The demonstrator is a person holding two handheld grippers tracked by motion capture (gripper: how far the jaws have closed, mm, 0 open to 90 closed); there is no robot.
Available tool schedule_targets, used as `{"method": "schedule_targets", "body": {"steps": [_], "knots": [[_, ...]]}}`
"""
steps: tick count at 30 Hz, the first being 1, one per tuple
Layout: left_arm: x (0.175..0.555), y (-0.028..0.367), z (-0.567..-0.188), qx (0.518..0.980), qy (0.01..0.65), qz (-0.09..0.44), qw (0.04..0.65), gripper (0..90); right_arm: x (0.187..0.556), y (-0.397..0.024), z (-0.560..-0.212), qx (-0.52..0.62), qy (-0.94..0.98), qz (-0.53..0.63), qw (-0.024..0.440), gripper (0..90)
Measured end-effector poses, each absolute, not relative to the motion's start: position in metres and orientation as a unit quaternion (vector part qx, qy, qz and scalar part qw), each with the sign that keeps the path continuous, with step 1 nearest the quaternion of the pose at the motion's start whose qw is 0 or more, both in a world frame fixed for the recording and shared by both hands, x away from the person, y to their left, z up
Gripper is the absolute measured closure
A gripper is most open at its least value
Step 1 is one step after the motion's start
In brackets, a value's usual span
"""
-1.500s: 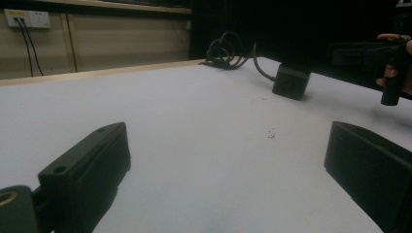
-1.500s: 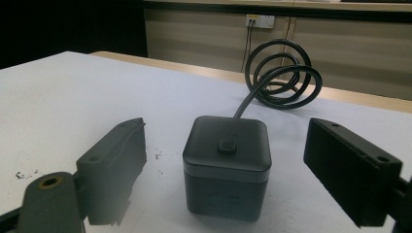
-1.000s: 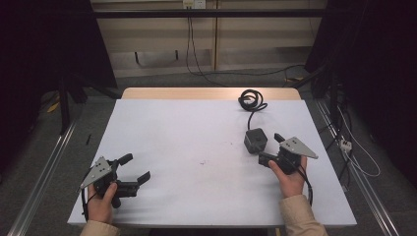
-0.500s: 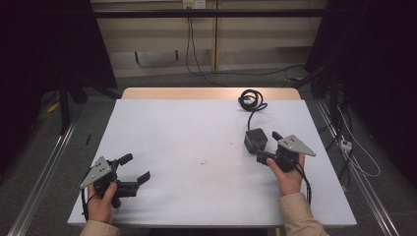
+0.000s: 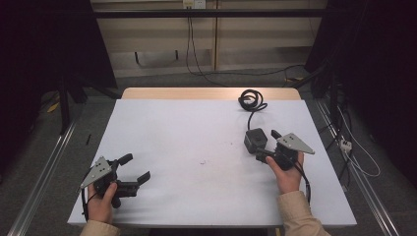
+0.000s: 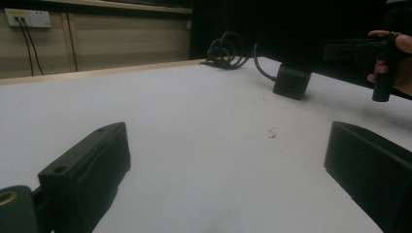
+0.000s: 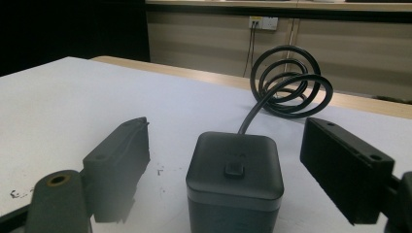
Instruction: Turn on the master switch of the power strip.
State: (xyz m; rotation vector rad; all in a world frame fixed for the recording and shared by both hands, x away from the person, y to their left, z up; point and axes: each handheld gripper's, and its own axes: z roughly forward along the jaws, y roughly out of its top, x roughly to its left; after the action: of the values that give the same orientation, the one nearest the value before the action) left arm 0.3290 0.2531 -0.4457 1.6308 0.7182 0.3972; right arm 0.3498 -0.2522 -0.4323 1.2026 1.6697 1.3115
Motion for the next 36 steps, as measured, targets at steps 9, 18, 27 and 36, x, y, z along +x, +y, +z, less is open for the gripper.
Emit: {"method": "schedule_targets", "body": {"steps": [9, 18, 27, 36], "knots": [[0.3288, 0.2532, -0.4457, 0.706, 0.312, 0.172, 0.612, 2.3, 0.3528, -0.2530, -0.4311, 0.462, 0.641, 0.507, 0.345, 19.8], [0.3288, 0.2532, -0.4457, 0.706, 0.312, 0.174, 0.612, 2.3, 0.3547, -0.2530, -0.4319, 0.464, 0.642, 0.505, 0.343, 24.2], [0.3287, 0.2531, -0.4456, 0.705, 0.312, 0.174, 0.612, 2.3, 0.3570, -0.2540, -0.4311, 0.470, 0.642, 0.498, 0.344, 29.7], [0.3287, 0.2538, -0.4457, 0.705, 0.312, 0.174, 0.613, 2.3, 0.3597, -0.2522, -0.4297, 0.471, 0.647, 0.495, 0.338, 33.2]]}}
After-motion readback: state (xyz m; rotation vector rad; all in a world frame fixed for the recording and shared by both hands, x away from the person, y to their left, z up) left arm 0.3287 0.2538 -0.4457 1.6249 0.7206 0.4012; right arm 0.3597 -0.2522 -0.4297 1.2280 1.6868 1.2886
